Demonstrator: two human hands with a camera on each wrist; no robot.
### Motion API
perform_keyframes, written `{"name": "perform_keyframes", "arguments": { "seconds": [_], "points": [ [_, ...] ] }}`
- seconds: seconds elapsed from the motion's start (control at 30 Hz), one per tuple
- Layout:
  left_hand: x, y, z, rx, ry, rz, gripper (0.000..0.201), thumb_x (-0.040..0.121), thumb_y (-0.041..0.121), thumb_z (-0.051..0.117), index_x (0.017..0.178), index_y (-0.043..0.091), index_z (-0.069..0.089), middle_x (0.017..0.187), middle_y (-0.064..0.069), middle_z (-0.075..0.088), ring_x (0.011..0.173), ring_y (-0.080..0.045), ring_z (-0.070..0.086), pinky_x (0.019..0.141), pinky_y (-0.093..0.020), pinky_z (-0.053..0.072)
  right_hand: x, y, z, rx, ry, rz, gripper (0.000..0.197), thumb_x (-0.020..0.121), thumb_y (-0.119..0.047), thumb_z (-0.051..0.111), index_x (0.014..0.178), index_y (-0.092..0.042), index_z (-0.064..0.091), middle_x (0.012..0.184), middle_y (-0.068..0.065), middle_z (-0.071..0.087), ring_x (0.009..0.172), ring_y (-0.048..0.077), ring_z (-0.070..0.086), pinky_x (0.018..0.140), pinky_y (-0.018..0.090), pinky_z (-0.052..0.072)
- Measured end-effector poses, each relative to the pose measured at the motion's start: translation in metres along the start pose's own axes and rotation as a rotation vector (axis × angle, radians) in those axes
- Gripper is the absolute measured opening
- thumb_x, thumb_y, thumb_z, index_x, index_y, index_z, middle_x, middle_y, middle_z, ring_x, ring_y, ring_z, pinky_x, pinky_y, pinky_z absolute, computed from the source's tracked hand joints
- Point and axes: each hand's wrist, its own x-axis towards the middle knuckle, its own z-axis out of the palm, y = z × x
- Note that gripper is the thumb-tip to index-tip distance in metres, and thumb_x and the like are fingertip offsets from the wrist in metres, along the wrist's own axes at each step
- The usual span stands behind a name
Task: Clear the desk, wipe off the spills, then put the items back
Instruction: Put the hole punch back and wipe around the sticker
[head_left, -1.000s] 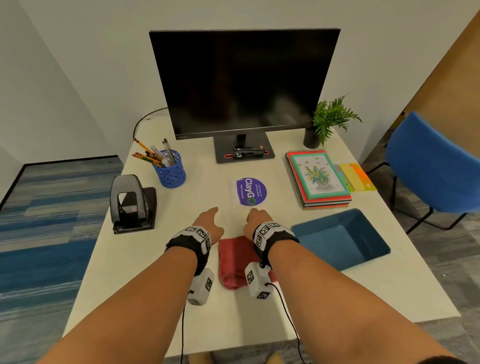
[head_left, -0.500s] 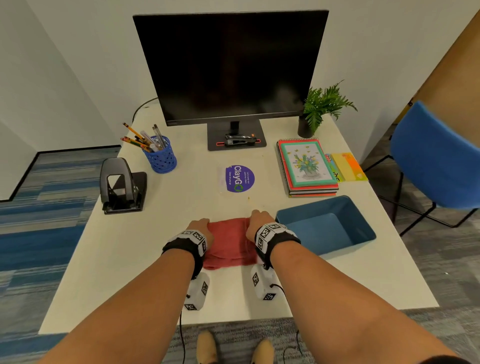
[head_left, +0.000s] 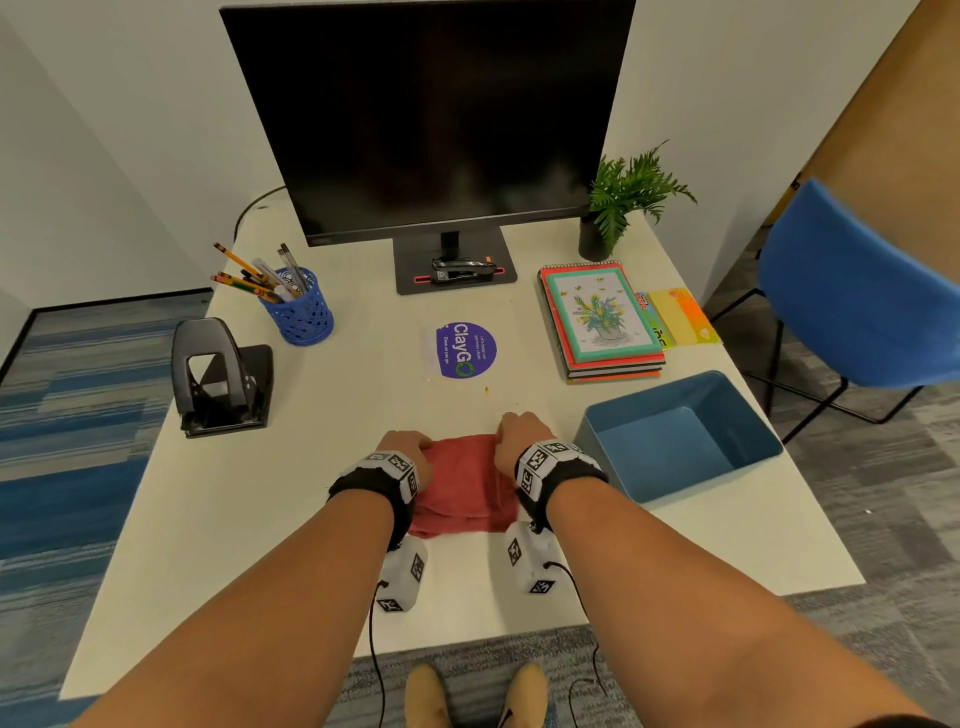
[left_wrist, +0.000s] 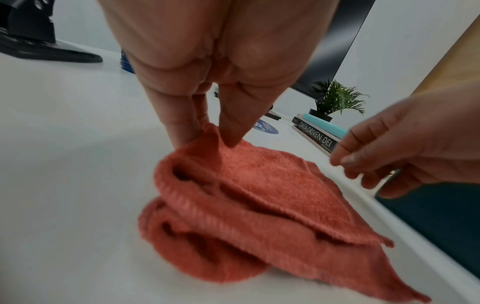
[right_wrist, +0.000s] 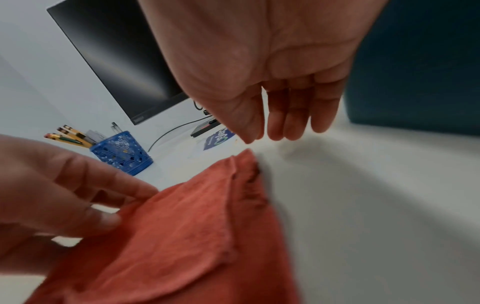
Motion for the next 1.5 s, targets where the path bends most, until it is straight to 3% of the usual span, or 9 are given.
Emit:
{"name": "perform_keyframes", "arguments": {
  "seconds": [0.17, 0.27, 0.33, 0.5, 0.6, 0.7, 0.8, 1.03, 1.5],
  "points": [
    [0.017, -0.012, 0.0, -0.045, 0.011, -0.029, 0.046, 0.095, 0.015, 0.043, 0.14, 0.017, 0.046, 0.146, -0.01, 0.042, 0.131, -0.028, 0.045, 0.11, -0.033, 0.037, -0.003, -0.035, 0.013, -0.067, -0.044, -0.196, 0.032, 0.09, -0.026, 0.048, 0.119, -0.017, 0.058, 0.119, 0.013, 0.049, 0.111, 0.034, 0.054, 0.094, 0.04, 0.047],
    [0.026, -0.019, -0.002, -0.039, 0.031, -0.052, 0.047, 0.095, 0.026, 0.049, 0.141, 0.018, 0.045, 0.147, -0.011, 0.038, 0.13, -0.03, 0.046, 0.107, -0.034, 0.04, -0.006, -0.049, 0.024, -0.179, -0.096, -0.285, 0.035, 0.088, -0.03, 0.049, 0.122, -0.031, 0.058, 0.11, 0.008, 0.046, 0.106, 0.032, 0.052, 0.09, 0.043, 0.048],
    [0.033, -0.023, -0.004, -0.022, 0.027, -0.059, 0.052, 0.093, 0.028, 0.053, 0.143, 0.019, 0.042, 0.15, -0.009, 0.033, 0.135, -0.03, 0.04, 0.112, -0.035, 0.035, -0.007, -0.05, 0.029, -0.27, -0.109, -0.313, 0.038, 0.087, -0.025, 0.051, 0.124, -0.032, 0.058, 0.115, 0.007, 0.043, 0.11, 0.031, 0.048, 0.094, 0.042, 0.046],
    [0.049, -0.034, -0.012, 0.039, 0.027, -0.061, 0.058, 0.091, 0.017, 0.049, 0.146, 0.025, 0.035, 0.159, -0.005, 0.014, 0.145, -0.026, 0.021, 0.119, -0.034, 0.022, 0.007, -0.044, 0.032, -0.309, -0.045, -0.211, 0.051, 0.084, -0.024, 0.053, 0.135, -0.02, 0.046, 0.133, 0.013, 0.033, 0.119, 0.035, 0.039, 0.103, 0.044, 0.039],
    [0.056, -0.036, -0.015, 0.052, 0.023, -0.062, 0.061, 0.092, 0.02, 0.045, 0.15, 0.029, 0.025, 0.161, -0.003, 0.004, 0.148, -0.025, 0.01, 0.121, -0.039, 0.017, 0.02, -0.037, 0.029, -0.26, -0.041, -0.087, 0.067, 0.087, -0.035, 0.053, 0.148, -0.02, 0.028, 0.146, 0.012, 0.023, 0.132, 0.035, 0.028, 0.109, 0.049, 0.035],
    [0.066, -0.039, -0.017, 0.095, -0.021, -0.072, 0.07, 0.093, 0.026, 0.046, 0.152, 0.034, 0.01, 0.161, 0.0, -0.006, 0.149, -0.028, 0.0, 0.12, -0.045, 0.015, 0.031, -0.028, 0.025, -0.198, -0.084, 0.015, 0.074, 0.092, -0.046, 0.047, 0.154, -0.025, 0.012, 0.16, 0.006, 0.0, 0.145, 0.033, 0.011, 0.115, 0.053, 0.025],
    [0.076, -0.038, -0.019, 0.145, -0.051, -0.086, 0.081, 0.091, 0.035, 0.053, 0.152, 0.034, 0.0, 0.16, 0.001, -0.013, 0.148, -0.031, -0.007, 0.119, -0.05, 0.014, 0.042, -0.025, 0.02, -0.143, -0.153, 0.064, 0.079, 0.092, -0.045, 0.049, 0.154, -0.03, 0.002, 0.161, -0.001, -0.015, 0.149, 0.028, -0.004, 0.118, 0.055, 0.014],
    [0.102, -0.024, -0.027, 0.172, -0.049, -0.079, 0.094, 0.086, 0.047, 0.061, 0.152, 0.031, -0.004, 0.16, -0.003, -0.015, 0.147, -0.034, -0.008, 0.118, -0.052, 0.016, 0.068, -0.027, -0.001, -0.057, -0.11, 0.158, 0.083, 0.09, -0.026, 0.056, 0.154, -0.027, 0.004, 0.161, 0.002, -0.013, 0.149, 0.027, -0.004, 0.114, 0.057, 0.017],
    [0.15, -0.004, -0.046, 0.156, -0.078, -0.23, 0.108, 0.077, 0.045, 0.071, 0.152, 0.031, -0.005, 0.159, -0.002, -0.016, 0.147, -0.035, -0.006, 0.115, -0.056, 0.022, 0.156, -0.02, -0.048, -0.094, -0.113, 0.099, 0.092, 0.087, -0.029, 0.064, 0.154, -0.018, 0.002, 0.161, 0.006, -0.011, 0.149, 0.031, -0.004, 0.116, 0.056, 0.018]
  ]
}}
